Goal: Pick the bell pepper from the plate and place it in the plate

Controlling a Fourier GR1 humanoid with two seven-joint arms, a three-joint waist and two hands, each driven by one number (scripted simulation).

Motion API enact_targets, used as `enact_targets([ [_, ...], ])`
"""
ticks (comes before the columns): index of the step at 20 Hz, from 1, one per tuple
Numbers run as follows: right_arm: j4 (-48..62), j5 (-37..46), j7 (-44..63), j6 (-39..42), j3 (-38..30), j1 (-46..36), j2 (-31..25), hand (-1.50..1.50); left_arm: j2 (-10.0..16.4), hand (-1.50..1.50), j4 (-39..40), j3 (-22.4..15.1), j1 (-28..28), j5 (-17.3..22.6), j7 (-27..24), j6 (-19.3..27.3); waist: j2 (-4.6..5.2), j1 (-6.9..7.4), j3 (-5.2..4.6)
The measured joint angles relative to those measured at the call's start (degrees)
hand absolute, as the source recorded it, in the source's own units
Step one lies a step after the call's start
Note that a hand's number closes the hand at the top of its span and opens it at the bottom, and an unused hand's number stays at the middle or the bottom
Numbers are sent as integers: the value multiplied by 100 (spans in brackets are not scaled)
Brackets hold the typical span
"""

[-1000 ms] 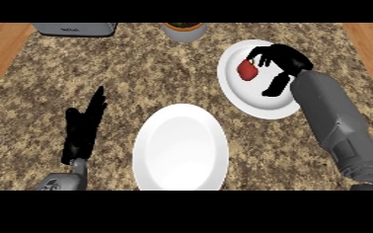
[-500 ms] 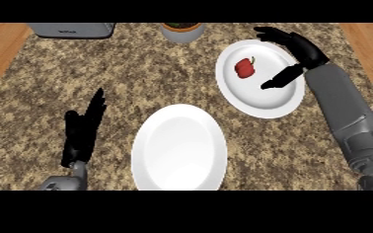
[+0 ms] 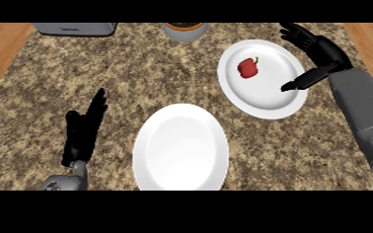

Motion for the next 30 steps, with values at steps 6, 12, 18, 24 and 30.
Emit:
enact_targets([
  [6,38,-64,-254,-20,90,176,-54,-150,-53,0,-126,-67,17,-75,106,36,-5,10,3],
  [12,69,-56,-356,-241,233,183,50,-150,-7,0,-65,33,8,-46,73,-28,-7,9,2],
  [18,154,-7,-500,-586,352,309,102,-150,-56,0,-93,41,26,-89,62,-6,-6,11,0],
  [24,275,23,-642,-749,405,389,-30,-150,-78,0,-66,28,-37,-107,90,-57,9,34,3],
  [30,389,30,-679,-878,405,402,-183,-150,-92,0,-122,34,-8,-100,99,-94,23,75,6],
])
